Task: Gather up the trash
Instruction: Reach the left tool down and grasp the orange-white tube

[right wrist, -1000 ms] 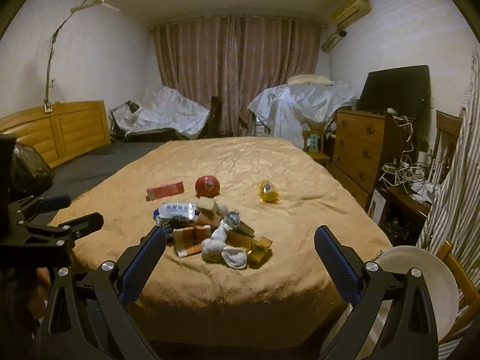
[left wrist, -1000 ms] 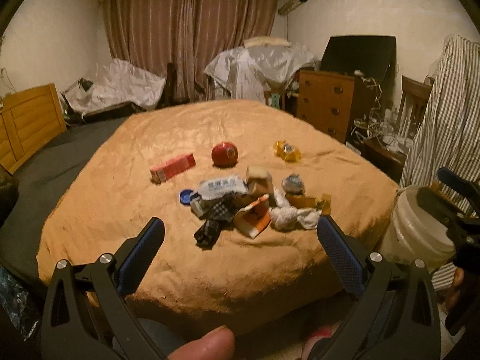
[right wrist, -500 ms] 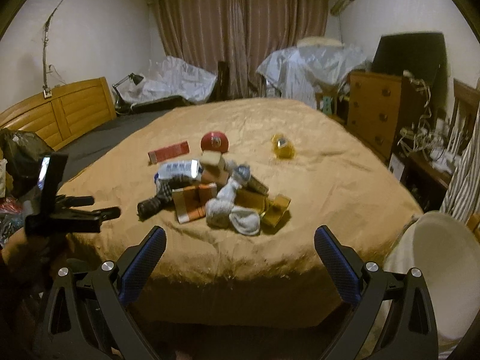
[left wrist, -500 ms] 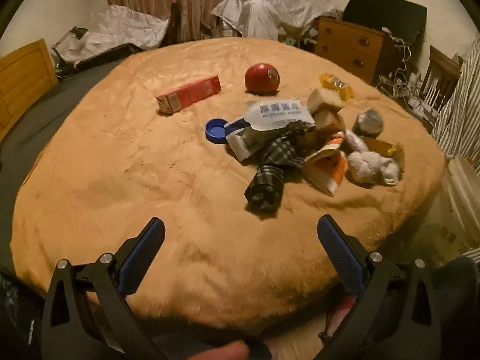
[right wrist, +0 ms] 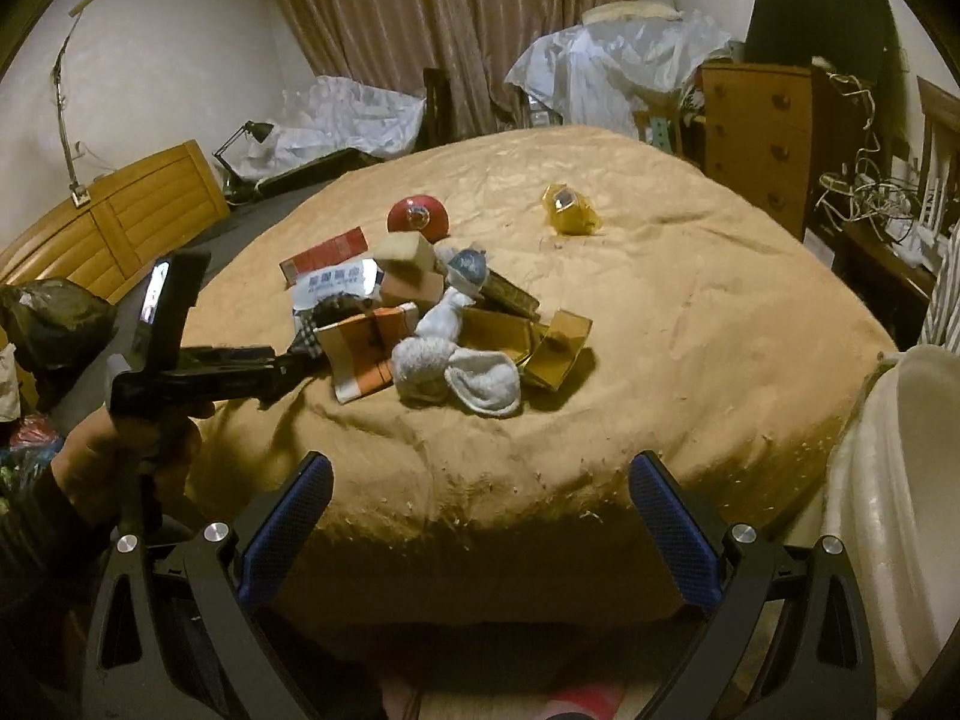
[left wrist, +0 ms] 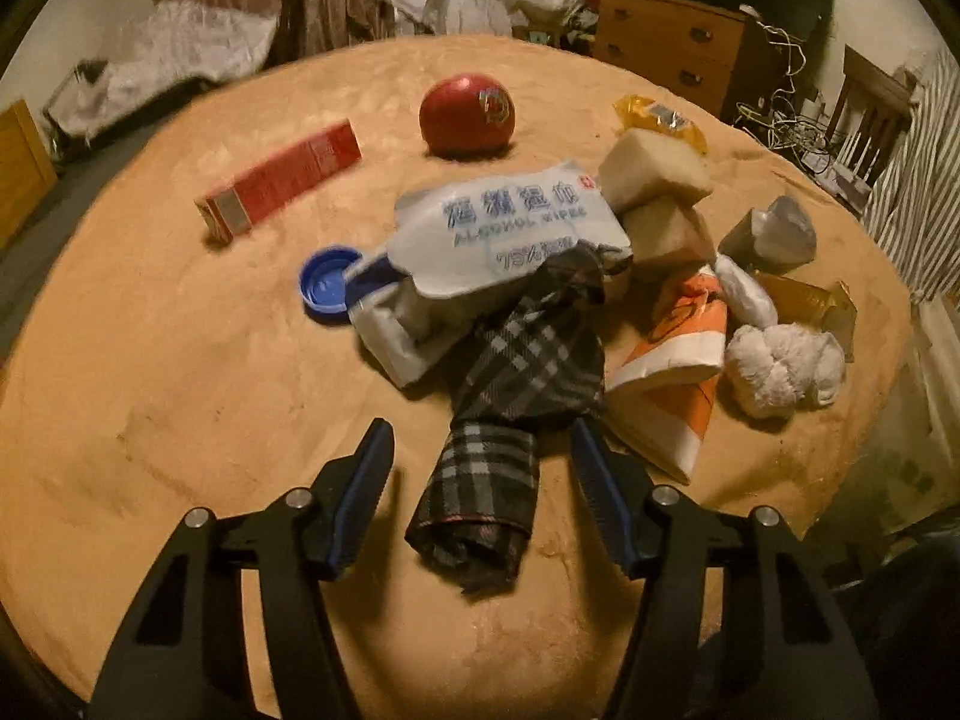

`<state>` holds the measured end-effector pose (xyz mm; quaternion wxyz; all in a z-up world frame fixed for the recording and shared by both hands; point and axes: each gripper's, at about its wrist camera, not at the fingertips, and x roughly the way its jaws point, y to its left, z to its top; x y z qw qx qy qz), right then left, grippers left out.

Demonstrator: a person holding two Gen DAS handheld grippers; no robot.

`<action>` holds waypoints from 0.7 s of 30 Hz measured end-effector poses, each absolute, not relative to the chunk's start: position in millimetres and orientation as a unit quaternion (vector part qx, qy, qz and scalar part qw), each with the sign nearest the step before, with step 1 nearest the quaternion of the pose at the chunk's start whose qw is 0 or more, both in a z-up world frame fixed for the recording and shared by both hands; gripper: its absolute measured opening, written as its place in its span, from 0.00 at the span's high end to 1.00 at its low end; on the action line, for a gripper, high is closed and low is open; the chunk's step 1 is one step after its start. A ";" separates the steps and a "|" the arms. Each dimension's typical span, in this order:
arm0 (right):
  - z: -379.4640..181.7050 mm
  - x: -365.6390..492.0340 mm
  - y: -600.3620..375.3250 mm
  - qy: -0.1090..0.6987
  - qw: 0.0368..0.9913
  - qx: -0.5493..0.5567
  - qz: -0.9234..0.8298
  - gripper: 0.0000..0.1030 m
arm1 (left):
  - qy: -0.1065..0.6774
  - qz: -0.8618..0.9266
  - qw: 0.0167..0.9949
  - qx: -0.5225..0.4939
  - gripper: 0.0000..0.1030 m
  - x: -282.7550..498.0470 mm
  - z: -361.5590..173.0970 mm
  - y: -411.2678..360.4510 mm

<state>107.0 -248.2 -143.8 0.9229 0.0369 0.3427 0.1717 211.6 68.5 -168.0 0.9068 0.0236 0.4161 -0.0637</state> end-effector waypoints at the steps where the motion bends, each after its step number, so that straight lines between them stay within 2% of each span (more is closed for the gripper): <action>1: -145.7 108.7 -247.2 0.344 0.922 0.037 0.174 0.04 | 0.410 -0.067 0.909 0.023 0.43 206.9 -163.8 67.5; 7: -163.2 129.3 -240.3 0.362 0.912 0.046 0.187 0.04 | 0.369 -0.122 0.920 0.044 0.44 190.7 -140.5 45.8; 9: -166.9 137.3 -238.9 0.364 0.910 0.051 0.192 0.05 | 0.372 -0.154 0.913 0.062 0.53 199.5 -140.4 29.6; 10: -169.3 144.7 -238.6 0.364 0.909 0.057 0.195 0.06 | 0.374 -0.163 0.911 0.067 0.54 205.2 -142.1 24.3; 12: -171.8 153.6 -239.5 0.369 0.906 0.072 0.197 0.12 | 0.386 -0.175 0.903 0.070 0.61 218.9 -149.5 17.0; 15: -175.5 173.1 -244.1 0.377 0.900 0.093 0.197 0.31 | 0.402 -0.178 0.895 0.078 0.63 236.2 -161.0 10.6; 19: -180.7 202.9 -252.0 0.385 0.899 0.113 0.176 0.35 | 0.397 -0.188 0.895 0.083 0.65 241.3 -164.6 0.4; 21: -184.6 220.8 -255.8 0.391 0.898 0.123 0.162 0.37 | 0.397 -0.190 0.894 0.084 0.70 244.5 -165.2 -4.5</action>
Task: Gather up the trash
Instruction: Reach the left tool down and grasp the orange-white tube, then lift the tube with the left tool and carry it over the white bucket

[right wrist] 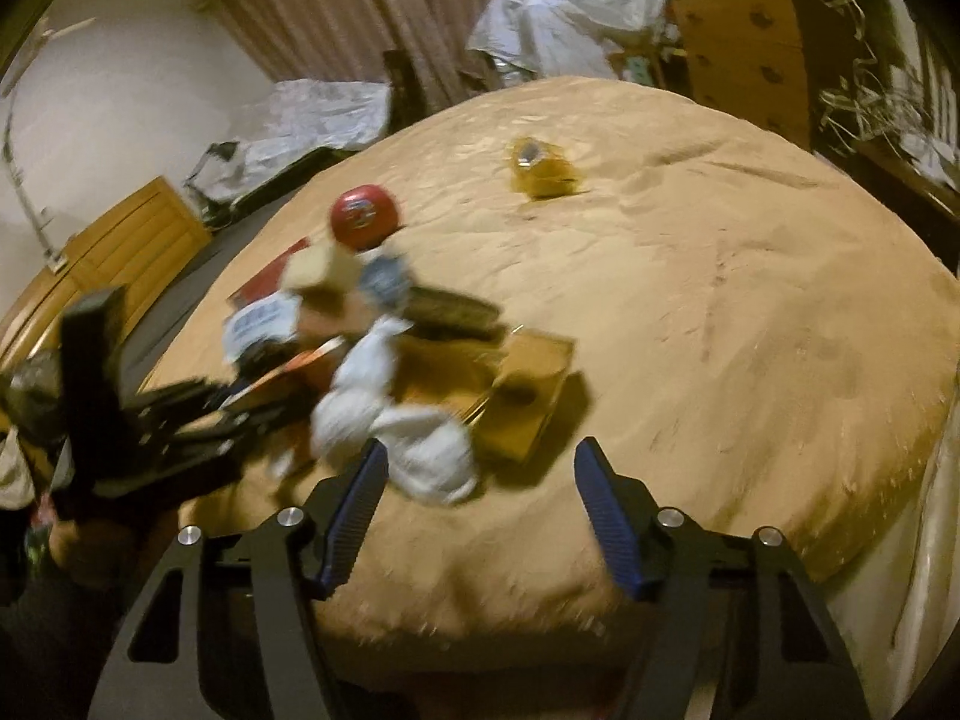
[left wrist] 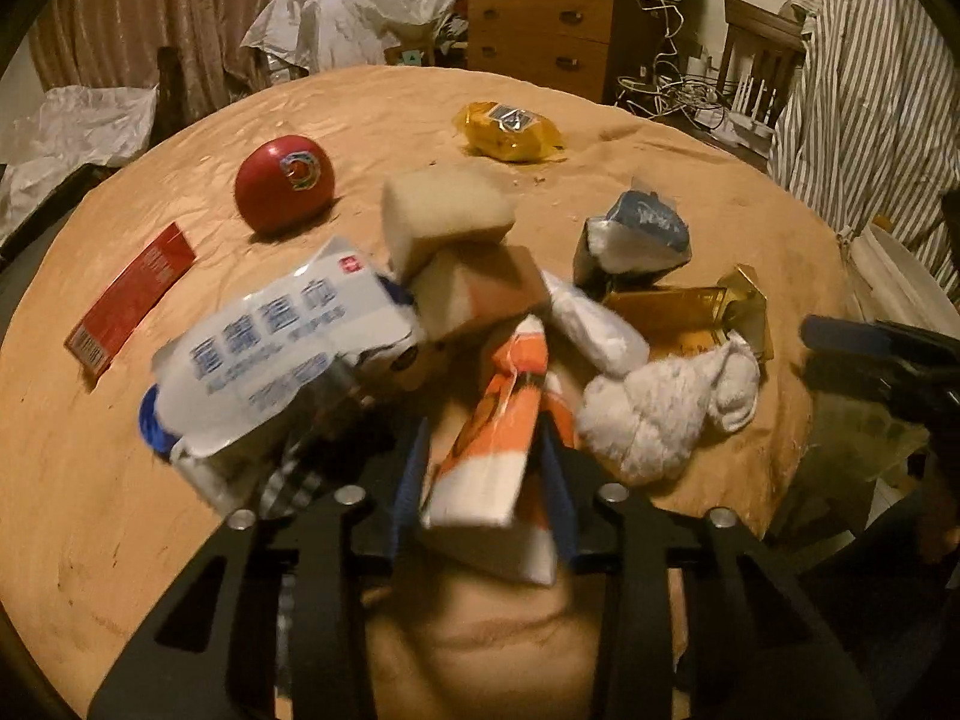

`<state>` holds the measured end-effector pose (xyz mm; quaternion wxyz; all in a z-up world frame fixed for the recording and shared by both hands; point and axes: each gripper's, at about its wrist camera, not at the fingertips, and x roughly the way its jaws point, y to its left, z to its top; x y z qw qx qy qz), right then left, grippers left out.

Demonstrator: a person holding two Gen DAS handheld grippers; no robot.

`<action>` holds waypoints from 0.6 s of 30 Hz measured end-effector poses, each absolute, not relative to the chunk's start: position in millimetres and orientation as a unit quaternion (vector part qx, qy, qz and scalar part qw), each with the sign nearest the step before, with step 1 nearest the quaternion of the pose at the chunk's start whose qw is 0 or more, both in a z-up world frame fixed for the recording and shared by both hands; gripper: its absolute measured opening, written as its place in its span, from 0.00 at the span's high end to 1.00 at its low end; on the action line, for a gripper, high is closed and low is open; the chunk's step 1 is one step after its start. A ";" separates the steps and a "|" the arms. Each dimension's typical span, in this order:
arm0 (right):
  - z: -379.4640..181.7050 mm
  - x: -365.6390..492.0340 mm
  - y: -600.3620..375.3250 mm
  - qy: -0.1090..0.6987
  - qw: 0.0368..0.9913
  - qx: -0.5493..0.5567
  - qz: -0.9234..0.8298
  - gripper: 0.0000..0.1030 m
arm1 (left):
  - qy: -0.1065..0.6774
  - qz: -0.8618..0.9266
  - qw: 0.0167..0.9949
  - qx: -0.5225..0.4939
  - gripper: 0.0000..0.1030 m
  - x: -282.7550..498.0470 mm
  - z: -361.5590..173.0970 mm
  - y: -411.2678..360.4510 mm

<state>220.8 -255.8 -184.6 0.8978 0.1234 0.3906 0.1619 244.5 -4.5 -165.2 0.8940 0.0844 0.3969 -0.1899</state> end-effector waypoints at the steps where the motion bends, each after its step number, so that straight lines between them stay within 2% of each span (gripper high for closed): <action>1: -186.7 228.1 -257.1 0.394 0.896 0.127 0.158 0.39 | 0.397 -0.192 0.893 0.085 0.71 244.8 -166.2 -6.3; 3: -194.0 243.5 -258.3 0.405 0.891 0.136 0.151 0.40 | 0.400 -0.194 0.892 0.090 0.77 246.0 -169.5 -11.3; 6: -205.4 263.0 -259.4 0.420 0.883 0.149 0.146 0.49 | 0.398 -0.188 0.893 0.092 0.81 246.8 -172.0 -13.6; 8: -208.7 270.1 -261.6 0.420 0.883 0.155 0.144 0.58 | 0.398 -0.183 0.895 0.086 0.86 247.0 -171.8 -12.4; 9: -209.3 273.3 -262.0 0.419 0.881 0.160 0.149 0.66 | 0.398 -0.179 0.896 0.085 0.88 247.7 -172.7 -11.9; 12: -204.9 277.6 -260.4 0.406 0.889 0.153 0.149 0.74 | 0.391 -0.168 0.901 0.083 0.91 245.2 -174.4 -11.4; 18: -171.7 255.4 -252.2 0.346 0.927 0.084 0.120 0.75 | 0.363 -0.151 0.918 0.055 0.92 232.8 -156.4 -6.0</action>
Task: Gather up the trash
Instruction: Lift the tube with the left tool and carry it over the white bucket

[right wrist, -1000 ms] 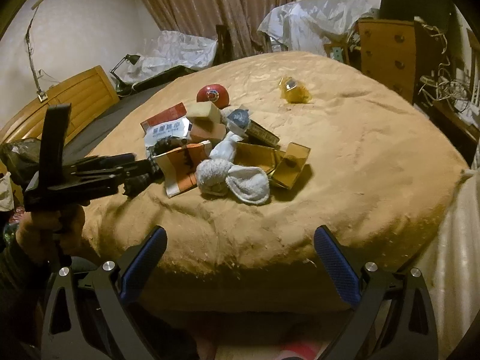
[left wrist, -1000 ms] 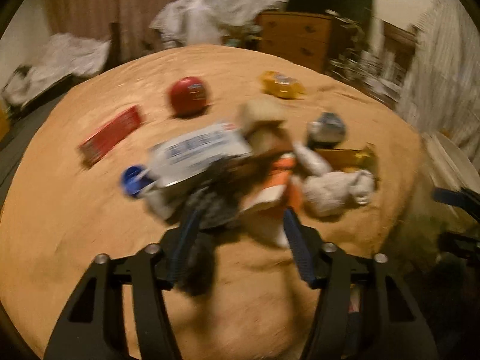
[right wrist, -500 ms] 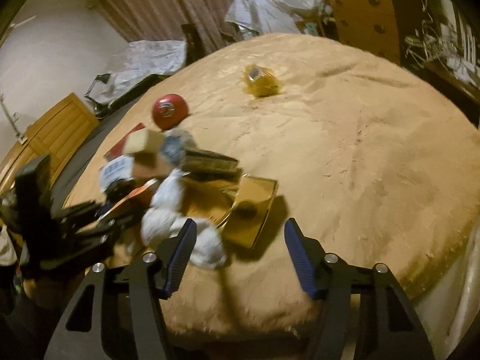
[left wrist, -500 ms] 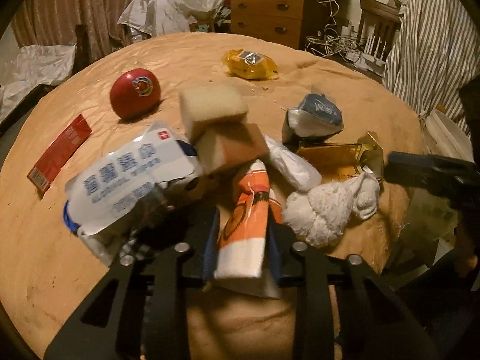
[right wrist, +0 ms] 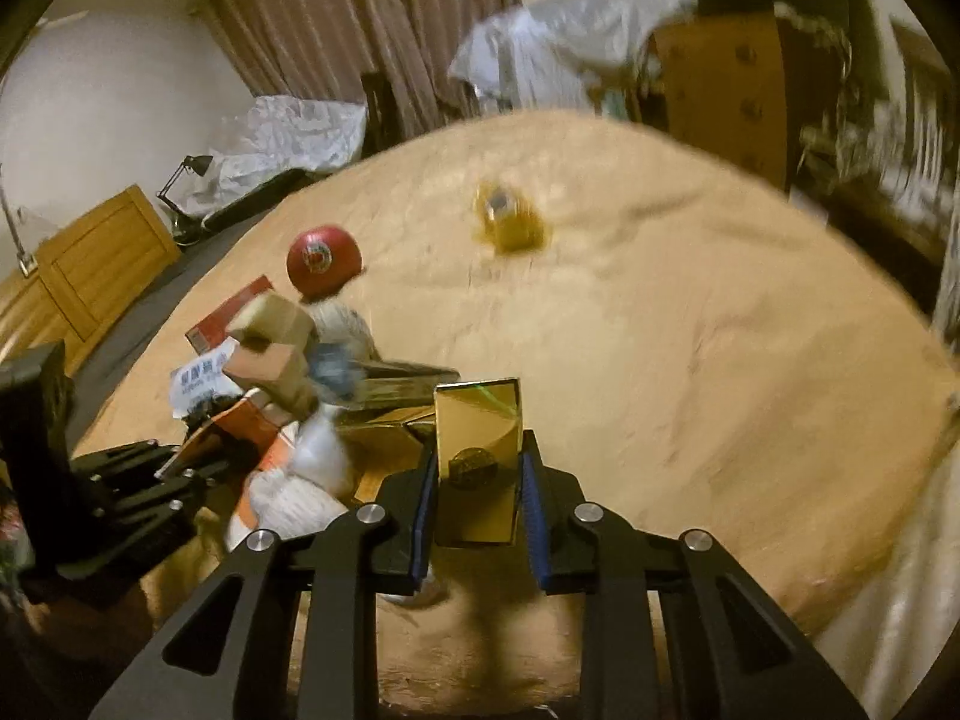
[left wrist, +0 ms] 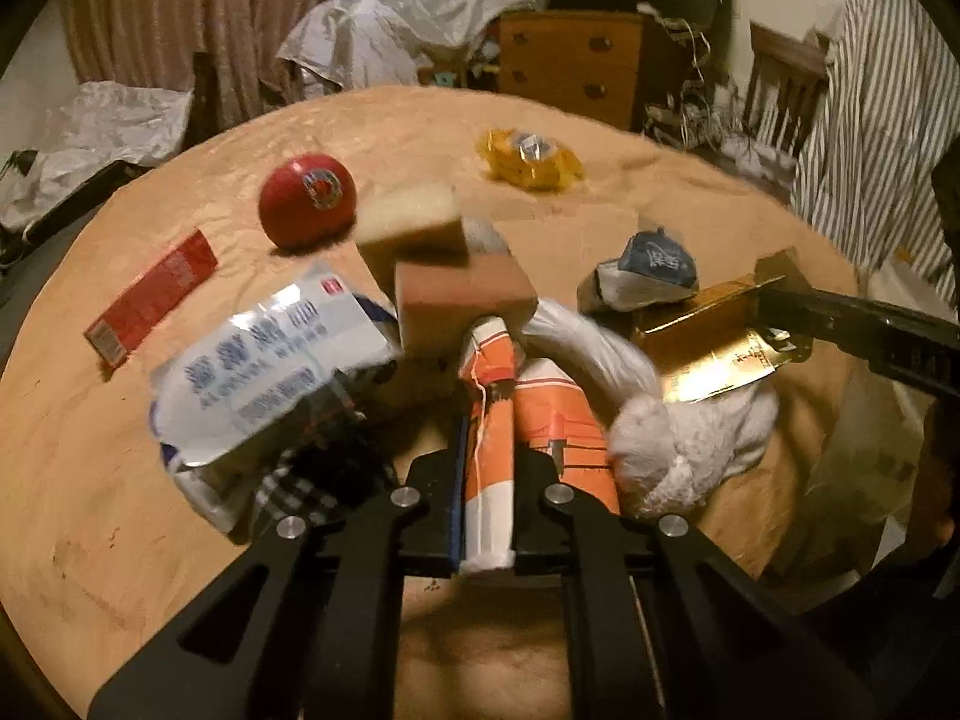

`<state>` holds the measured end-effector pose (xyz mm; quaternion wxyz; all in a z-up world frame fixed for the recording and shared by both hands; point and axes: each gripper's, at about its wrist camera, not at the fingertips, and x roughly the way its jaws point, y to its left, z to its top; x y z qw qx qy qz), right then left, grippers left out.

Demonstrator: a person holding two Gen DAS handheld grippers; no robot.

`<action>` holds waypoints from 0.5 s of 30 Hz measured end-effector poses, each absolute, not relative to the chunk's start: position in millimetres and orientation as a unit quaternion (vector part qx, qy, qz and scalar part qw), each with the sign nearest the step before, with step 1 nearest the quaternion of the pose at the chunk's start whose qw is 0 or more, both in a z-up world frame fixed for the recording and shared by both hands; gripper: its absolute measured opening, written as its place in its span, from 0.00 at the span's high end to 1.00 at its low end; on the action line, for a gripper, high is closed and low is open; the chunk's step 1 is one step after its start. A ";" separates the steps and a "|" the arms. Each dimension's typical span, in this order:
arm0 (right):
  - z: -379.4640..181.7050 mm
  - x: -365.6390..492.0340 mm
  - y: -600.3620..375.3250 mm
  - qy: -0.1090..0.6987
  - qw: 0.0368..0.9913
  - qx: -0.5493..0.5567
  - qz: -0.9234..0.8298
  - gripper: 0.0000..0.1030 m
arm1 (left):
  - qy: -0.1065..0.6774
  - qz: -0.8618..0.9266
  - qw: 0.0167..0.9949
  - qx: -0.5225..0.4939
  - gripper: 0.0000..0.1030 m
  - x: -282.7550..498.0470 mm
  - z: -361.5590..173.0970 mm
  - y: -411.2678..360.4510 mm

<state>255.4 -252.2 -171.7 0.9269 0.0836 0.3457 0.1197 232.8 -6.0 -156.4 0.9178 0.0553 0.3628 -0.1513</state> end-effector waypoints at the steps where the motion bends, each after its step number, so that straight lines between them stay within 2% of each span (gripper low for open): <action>1: -163.3 252.7 -250.4 0.331 0.934 0.070 0.112 0.75 | 0.356 -0.149 0.921 0.048 0.92 229.7 -150.5 -4.1; 11: -105.3 225.7 -244.5 0.242 0.966 -0.004 0.092 0.75 | 0.302 -0.116 0.946 0.006 0.92 216.0 -101.3 14.6; 15: -93.6 213.6 -247.5 0.234 0.967 -0.005 0.101 0.75 | 0.283 -0.106 0.953 0.001 0.92 209.9 -85.3 13.4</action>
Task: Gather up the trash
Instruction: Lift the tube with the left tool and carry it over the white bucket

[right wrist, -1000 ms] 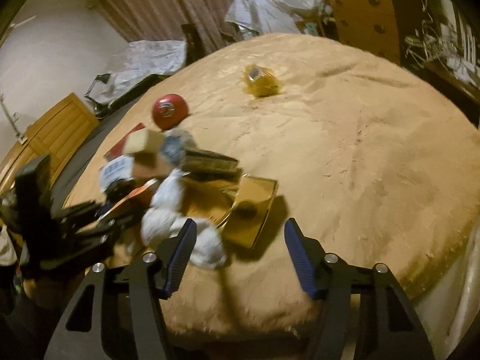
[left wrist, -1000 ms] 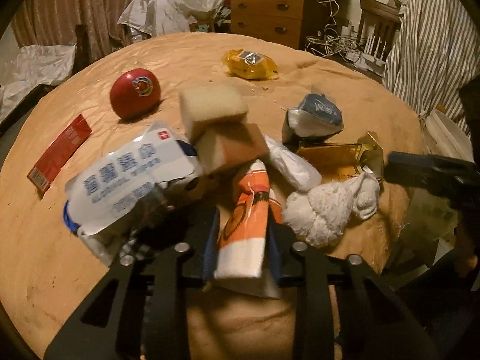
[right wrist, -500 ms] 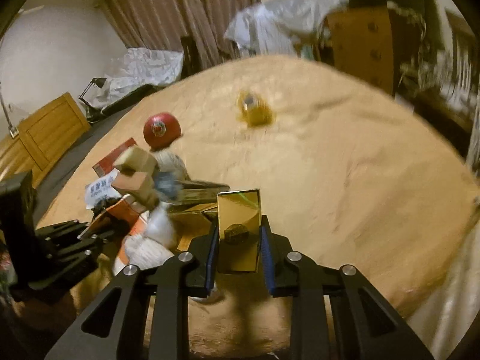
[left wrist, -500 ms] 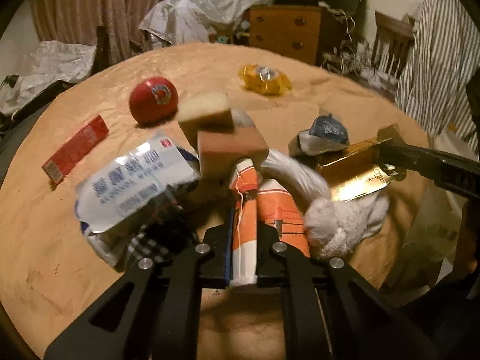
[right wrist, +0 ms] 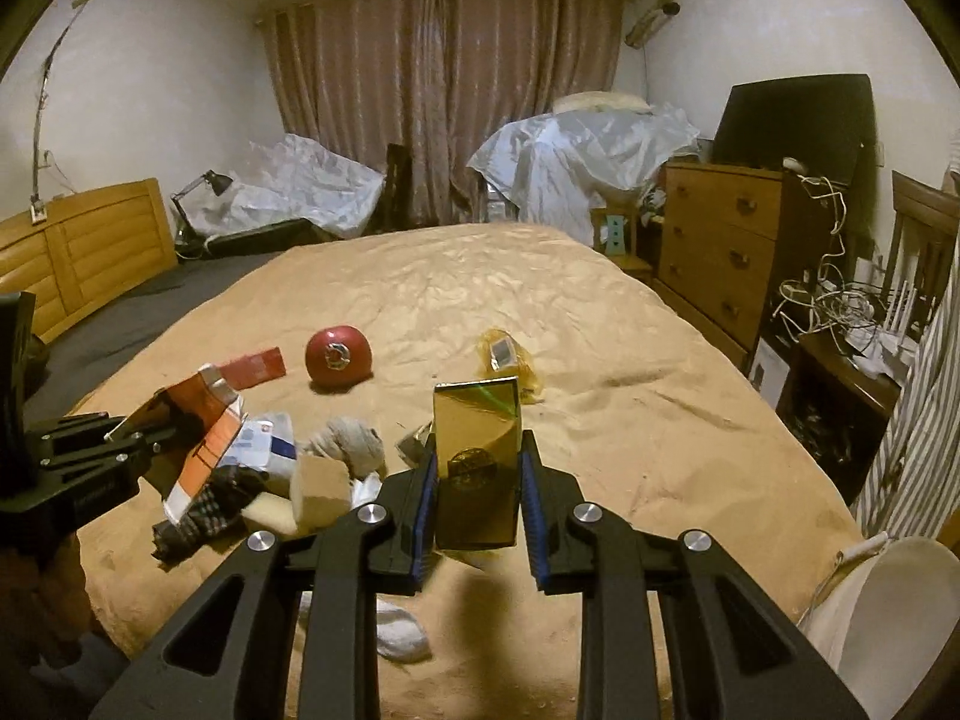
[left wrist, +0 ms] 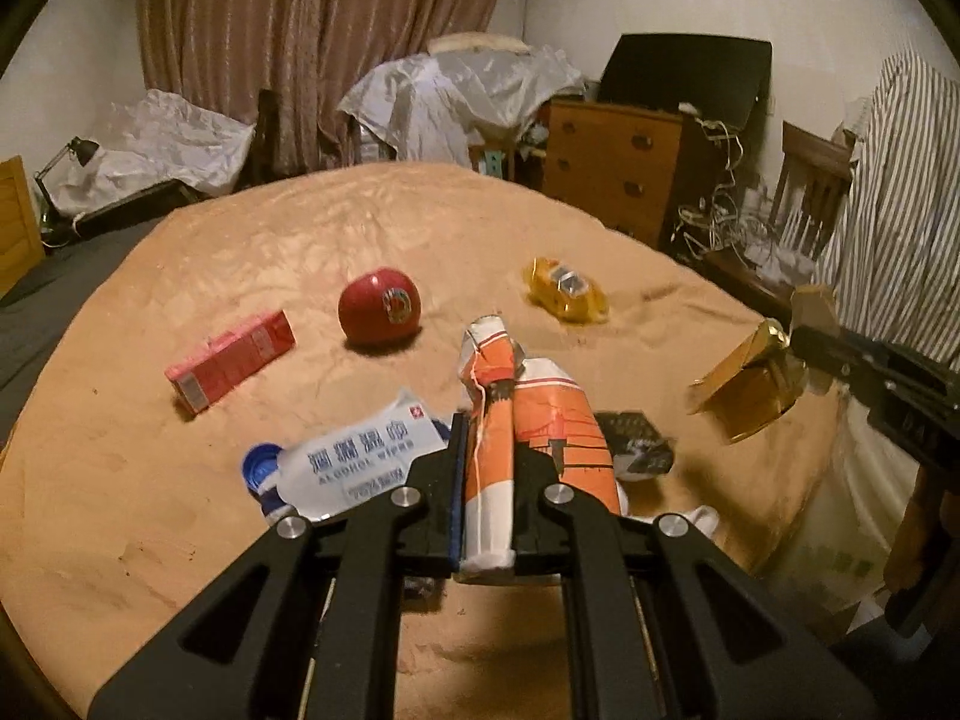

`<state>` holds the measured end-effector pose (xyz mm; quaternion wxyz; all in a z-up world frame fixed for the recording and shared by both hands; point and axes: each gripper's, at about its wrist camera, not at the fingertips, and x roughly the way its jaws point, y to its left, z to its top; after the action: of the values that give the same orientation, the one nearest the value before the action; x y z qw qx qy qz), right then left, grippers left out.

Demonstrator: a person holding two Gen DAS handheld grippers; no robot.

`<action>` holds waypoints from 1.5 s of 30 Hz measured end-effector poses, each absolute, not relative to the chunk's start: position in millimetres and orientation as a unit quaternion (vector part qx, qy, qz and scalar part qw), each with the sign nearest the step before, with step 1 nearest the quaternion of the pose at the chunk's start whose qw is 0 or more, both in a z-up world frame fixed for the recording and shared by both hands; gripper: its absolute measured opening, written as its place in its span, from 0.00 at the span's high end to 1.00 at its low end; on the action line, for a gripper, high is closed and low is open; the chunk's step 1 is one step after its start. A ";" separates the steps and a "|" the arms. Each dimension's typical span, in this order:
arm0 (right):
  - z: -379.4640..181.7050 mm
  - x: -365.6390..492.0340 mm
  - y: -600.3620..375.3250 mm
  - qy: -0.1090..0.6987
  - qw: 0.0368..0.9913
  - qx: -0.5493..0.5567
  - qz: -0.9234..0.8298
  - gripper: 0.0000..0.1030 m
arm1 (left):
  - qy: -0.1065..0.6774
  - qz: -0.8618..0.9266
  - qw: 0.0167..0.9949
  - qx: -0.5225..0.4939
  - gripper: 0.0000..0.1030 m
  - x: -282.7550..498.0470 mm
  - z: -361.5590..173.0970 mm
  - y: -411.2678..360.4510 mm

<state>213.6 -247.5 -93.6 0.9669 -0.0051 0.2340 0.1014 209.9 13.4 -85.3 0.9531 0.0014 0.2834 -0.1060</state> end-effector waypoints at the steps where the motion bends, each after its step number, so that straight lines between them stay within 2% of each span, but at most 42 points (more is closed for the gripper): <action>1: -89.9 212.1 -248.6 0.232 0.967 -0.005 0.102 0.75 | 0.279 -0.104 0.955 0.003 0.92 208.2 -82.5 11.9; 9: -60.0 186.7 -252.4 0.210 0.971 -0.012 0.112 0.75 | 0.256 -0.105 0.961 0.003 0.92 194.5 -60.5 -1.6; 19: 1.6 129.5 -295.8 0.183 0.978 -0.021 0.096 0.75 | 0.223 -0.156 0.962 0.017 0.92 170.6 -24.1 -55.2; 35: 50.6 30.0 -436.2 0.182 0.983 -0.022 -0.022 0.75 | 0.197 -0.277 0.939 0.050 0.92 144.5 9.7 -180.9; 45: 56.5 -7.1 -543.0 0.227 0.971 0.001 -0.076 0.75 | 0.216 -0.340 0.912 0.076 0.92 139.1 4.6 -256.5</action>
<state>-7.1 -543.0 56.5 0.9708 0.0006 0.2273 -0.0763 139.1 -256.5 4.6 0.9119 0.0760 0.2164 -0.3403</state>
